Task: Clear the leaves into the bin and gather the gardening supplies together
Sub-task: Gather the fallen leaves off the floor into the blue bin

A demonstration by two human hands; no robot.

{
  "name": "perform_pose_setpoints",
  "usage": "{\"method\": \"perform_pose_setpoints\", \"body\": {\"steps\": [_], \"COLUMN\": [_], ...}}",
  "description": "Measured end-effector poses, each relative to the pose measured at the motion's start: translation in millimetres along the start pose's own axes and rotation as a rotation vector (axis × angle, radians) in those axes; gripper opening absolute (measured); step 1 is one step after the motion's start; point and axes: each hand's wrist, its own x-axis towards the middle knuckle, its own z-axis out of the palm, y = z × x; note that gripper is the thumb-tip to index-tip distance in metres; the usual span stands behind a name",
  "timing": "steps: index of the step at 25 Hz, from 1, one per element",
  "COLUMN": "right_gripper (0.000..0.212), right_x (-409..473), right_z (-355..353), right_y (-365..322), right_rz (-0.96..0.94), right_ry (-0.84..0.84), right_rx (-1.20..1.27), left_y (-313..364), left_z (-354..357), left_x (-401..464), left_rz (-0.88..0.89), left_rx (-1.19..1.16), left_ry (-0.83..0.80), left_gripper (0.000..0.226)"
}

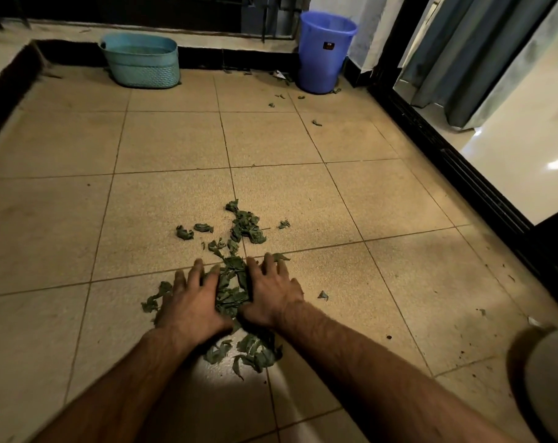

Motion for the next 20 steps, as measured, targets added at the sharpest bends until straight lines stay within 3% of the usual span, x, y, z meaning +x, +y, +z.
{"method": "perform_pose_setpoints", "body": {"steps": [2, 4, 7, 9, 11, 13, 16, 20], "right_gripper": [0.092, 0.074, 0.058, 0.085, 0.127, 0.155, 0.165, 0.162], "right_x": [-3, -10, -23, -29, -29, -28, -23, -12], "right_z": [5, 11, 7, -1, -4, 1, 17, 29], "right_y": [-2, 1, 16, 29, 39, 41, 25, 3], "right_rz": [-0.108, -0.146, -0.099, -0.005, 0.112, 0.155, 0.121, 0.059], "right_ry": [-0.086, -0.093, 0.072, 0.095, -0.123, -0.342, -0.345, -0.306], "right_rx": [-0.077, -0.105, -0.022, -0.002, 0.015, 0.011, -0.028, -0.084], "left_y": [2, -3, -23, -35, -45, -49, -43, -20], "left_z": [0, 8, 9, -1, -11, -19, -21, -10], "left_x": [2, -1, -13, -21, -26, -29, -33, -30], "left_rz": [0.054, 0.088, 0.095, 0.094, 0.026, -0.085, -0.186, -0.158], "left_rx": [0.040, 0.114, 0.116, 0.101, 0.051, 0.021, -0.016, 0.022], "left_ry": [-0.137, -0.222, -0.153, -0.089, -0.069, -0.197, -0.386, -0.403], "left_gripper": [0.126, 0.116, 0.098, 0.097, 0.118, 0.150, 0.167, 0.162]}}
